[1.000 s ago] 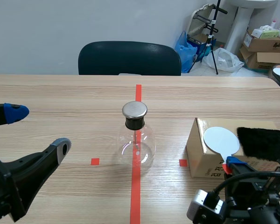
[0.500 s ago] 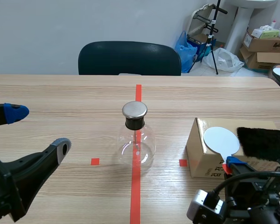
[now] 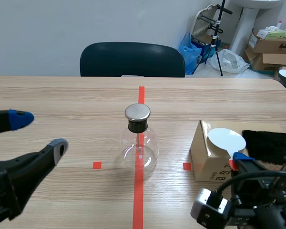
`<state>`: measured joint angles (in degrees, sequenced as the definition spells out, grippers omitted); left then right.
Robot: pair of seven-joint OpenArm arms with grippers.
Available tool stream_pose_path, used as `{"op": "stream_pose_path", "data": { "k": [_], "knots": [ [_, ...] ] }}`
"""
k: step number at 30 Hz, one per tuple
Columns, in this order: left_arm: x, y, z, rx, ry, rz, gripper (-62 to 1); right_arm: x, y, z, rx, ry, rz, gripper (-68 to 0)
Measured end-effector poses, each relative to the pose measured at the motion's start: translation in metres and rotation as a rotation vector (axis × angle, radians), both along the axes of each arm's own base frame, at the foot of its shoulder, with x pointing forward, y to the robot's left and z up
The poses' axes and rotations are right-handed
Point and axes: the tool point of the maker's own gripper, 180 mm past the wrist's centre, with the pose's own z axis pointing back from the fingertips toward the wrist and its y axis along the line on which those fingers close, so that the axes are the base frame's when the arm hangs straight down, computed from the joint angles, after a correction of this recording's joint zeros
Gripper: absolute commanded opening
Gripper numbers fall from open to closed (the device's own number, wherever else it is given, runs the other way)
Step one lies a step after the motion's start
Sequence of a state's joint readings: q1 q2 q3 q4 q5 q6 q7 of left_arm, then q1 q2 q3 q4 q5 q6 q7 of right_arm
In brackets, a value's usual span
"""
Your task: Do the electroscope experiment
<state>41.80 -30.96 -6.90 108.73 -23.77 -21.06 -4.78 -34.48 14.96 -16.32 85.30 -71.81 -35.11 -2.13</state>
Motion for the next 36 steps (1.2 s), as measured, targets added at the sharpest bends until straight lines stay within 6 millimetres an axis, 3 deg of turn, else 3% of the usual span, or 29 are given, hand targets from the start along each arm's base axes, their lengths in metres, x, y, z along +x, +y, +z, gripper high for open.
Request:
{"op": "stream_pose_path", "data": {
  "k": [4, 9, 20, 30, 36],
  "knots": [
    [0.005, 0.001, -0.026, 0.069, 0.071, -0.045, -57.5, 0.005, 0.010, 0.019, -0.006, -0.053, 0.023, -66.5],
    [0.017, 0.003, -0.055, 0.085, 0.108, -0.114, -57.7, 0.006, 0.023, 0.036, -0.010, -0.116, 0.053, -66.5],
    [0.039, -0.027, -0.095, 0.072, 0.115, -0.324, -57.7, 0.025, 0.048, 0.056, -0.003, -0.209, 0.077, -66.5],
    [0.059, -0.043, -0.112, 0.077, 0.106, -0.389, -57.7, 0.039, 0.065, 0.060, -0.026, -0.218, 0.104, -66.5],
    [0.060, -0.054, -0.127, 0.058, 0.136, -0.390, -57.7, 0.041, 0.065, 0.042, -0.067, -0.174, 0.079, -66.5]
  ]
}}
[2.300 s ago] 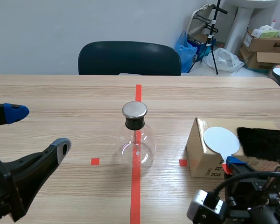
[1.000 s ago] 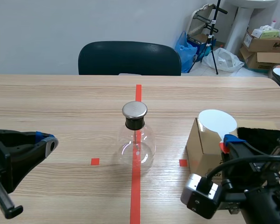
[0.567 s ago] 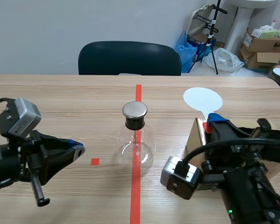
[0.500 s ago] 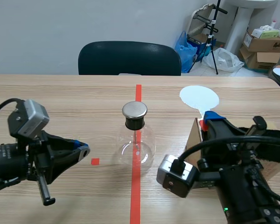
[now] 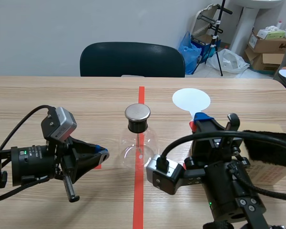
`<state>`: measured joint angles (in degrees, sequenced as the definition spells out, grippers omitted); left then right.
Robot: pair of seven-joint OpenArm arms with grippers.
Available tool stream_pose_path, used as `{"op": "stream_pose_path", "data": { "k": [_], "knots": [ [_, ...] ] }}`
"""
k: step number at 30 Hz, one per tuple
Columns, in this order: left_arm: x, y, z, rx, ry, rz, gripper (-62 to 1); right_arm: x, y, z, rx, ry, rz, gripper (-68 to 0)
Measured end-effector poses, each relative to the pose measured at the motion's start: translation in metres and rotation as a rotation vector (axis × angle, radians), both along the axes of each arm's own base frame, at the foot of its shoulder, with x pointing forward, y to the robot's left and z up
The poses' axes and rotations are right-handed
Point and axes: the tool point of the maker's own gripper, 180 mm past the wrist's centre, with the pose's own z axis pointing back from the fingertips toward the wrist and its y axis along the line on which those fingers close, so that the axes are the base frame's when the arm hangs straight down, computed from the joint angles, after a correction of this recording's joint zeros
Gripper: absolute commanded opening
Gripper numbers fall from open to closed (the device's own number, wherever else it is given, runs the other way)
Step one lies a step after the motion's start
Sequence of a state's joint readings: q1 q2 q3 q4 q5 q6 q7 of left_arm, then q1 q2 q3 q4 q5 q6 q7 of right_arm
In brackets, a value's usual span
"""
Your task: Do the electroscope experiment
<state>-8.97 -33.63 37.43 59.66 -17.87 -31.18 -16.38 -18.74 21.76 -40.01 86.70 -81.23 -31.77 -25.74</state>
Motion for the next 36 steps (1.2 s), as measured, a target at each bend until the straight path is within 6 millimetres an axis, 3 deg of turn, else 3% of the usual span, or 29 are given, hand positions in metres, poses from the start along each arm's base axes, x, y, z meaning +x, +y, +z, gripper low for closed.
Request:
{"op": "stream_pose_path", "data": {
  "k": [4, 36],
  "knots": [
    [0.0015, -0.0042, -0.0085, 0.021, 0.004, -0.010, -57.7, -0.0007, 0.0006, -0.0030, -0.005, 0.007, 0.002, -66.5],
    [0.0082, -0.0079, -0.0027, -0.005, -0.018, 0.002, -57.7, 0.0007, -0.0066, -0.0020, -0.001, 0.002, -0.036, -66.5]
  ]
}}
